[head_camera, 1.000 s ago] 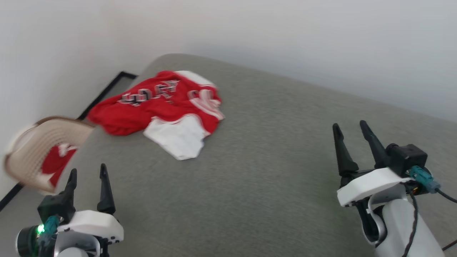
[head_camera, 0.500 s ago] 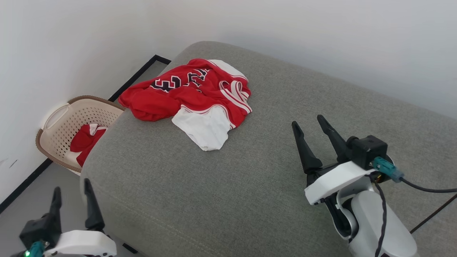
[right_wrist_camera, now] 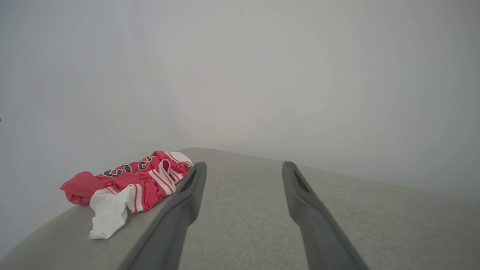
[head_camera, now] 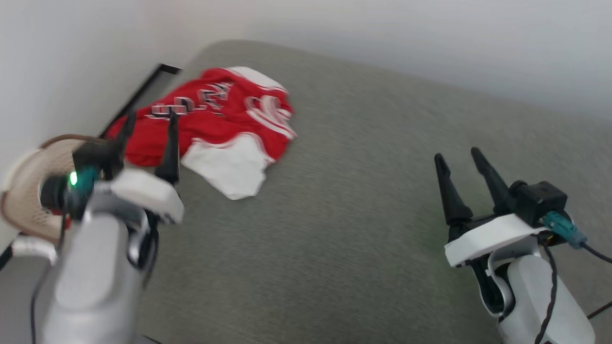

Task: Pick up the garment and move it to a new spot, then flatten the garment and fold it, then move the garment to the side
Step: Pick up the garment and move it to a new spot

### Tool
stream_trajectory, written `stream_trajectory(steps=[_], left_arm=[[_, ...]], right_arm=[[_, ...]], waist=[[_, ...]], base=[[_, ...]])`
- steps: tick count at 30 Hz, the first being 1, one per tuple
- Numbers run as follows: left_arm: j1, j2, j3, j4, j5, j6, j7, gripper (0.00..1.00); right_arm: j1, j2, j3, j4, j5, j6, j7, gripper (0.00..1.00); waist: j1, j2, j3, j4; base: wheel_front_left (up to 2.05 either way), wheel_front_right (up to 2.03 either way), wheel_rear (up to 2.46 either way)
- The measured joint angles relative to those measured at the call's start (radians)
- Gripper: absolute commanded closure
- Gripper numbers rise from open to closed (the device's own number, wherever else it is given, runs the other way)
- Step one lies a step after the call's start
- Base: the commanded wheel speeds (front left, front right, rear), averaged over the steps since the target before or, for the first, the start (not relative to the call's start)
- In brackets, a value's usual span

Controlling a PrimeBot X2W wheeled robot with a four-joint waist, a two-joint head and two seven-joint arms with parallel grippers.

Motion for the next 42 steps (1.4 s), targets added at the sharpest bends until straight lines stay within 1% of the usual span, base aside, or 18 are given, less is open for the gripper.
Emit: stream_trajectory(steps=[2,3,6,8,11,13,16,20,25,33,39,40,41,42], left_arm=[[-0.088,0.040,-0.031,0.066,0.006,-0.005,0.021,0.00],[-0.130,0.053,-0.034,0.104,-0.008,-0.006,0.039,0.00],[-0.229,0.074,-0.022,0.215,-0.129,-0.006,0.110,0.00],[-0.285,0.103,-0.014,0.285,-0.209,-0.006,0.185,0.00],[-0.342,0.186,-0.013,0.374,-0.276,-0.006,0.294,0.00],[-0.365,0.238,-0.036,0.419,-0.313,-0.006,0.390,0.00],[-0.396,0.268,-0.046,0.472,-0.400,-0.006,0.546,0.00],[-0.417,0.313,-0.078,0.496,-0.468,-0.006,0.708,0.00],[-0.435,0.388,-0.087,0.521,-0.496,-0.006,0.750,0.00],[-0.479,0.439,-0.075,0.589,-0.511,0.003,0.760,0.00],[-0.502,0.461,-0.074,0.621,-0.521,0.002,0.801,0.00],[-0.504,0.463,-0.077,0.622,-0.522,0.002,0.809,0.27],[-0.506,0.463,-0.077,0.621,-0.529,0.002,0.817,0.72],[-0.509,0.462,-0.077,0.617,-0.545,0.000,0.823,1.00]], right_arm=[[-0.010,-0.002,-0.008,-0.011,-0.001,0.000,0.000,0.00],[-0.011,-0.003,-0.011,-0.015,-0.001,0.000,0.000,0.00],[-0.026,0.001,-0.007,-0.031,0.000,0.000,0.000,0.00],[-0.036,0.003,-0.005,-0.040,0.003,0.000,0.000,0.00],[-0.047,0.010,-0.002,-0.051,0.010,0.000,0.000,0.00],[-0.054,0.017,0.001,-0.060,0.011,0.000,0.000,0.00],[-0.065,0.026,0.003,-0.069,0.018,0.000,0.000,0.00],[-0.076,0.031,0.005,-0.083,0.019,0.000,0.000,0.00],[-0.106,0.049,0.027,-0.111,0.027,0.000,0.000,0.00],[-0.121,0.066,0.020,-0.149,0.036,0.000,0.000,0.00],[-0.126,0.072,0.019,-0.168,0.035,0.000,0.000,0.00],[-0.127,0.072,0.017,-0.172,0.035,0.000,0.000,0.00],[-0.128,0.073,0.016,-0.175,0.034,0.000,0.000,0.00],[-0.129,0.074,0.014,-0.181,0.027,0.000,0.000,0.00]], waist=[[0.0000,0.0000,0.030,-0.040],[0.0000,0.0000,0.045,-0.061],[0.0000,0.0000,0.091,-0.123],[0.0000,0.0000,0.120,-0.166],[0.0000,0.0000,0.157,-0.232],[0.0000,-0.0001,0.179,-0.275],[0.0000,0.0000,0.211,-0.335],[0.0000,0.0000,0.254,-0.400],[0.0000,0.0000,0.306,-0.468],[0.0000,0.0001,0.378,-0.543],[0.0000,0.0001,0.407,-0.569],[-0.0001,0.0001,0.409,-0.570],[-0.0001,0.0002,0.411,-0.570],[0.0000,0.0001,0.412,-0.568]], base=[[0.00,0.00,0.00],[0.00,0.00,0.00],[0.00,0.00,0.00],[0.00,0.00,0.00],[0.00,0.00,0.00],[0.00,0.00,0.00],[0.00,0.00,0.00],[0.00,0.00,0.00],[0.00,0.00,0.00],[0.00,0.00,0.00],[0.00,0.00,0.00],[0.00,0.00,0.00],[0.00,0.00,0.00],[0.00,0.00,0.00]])
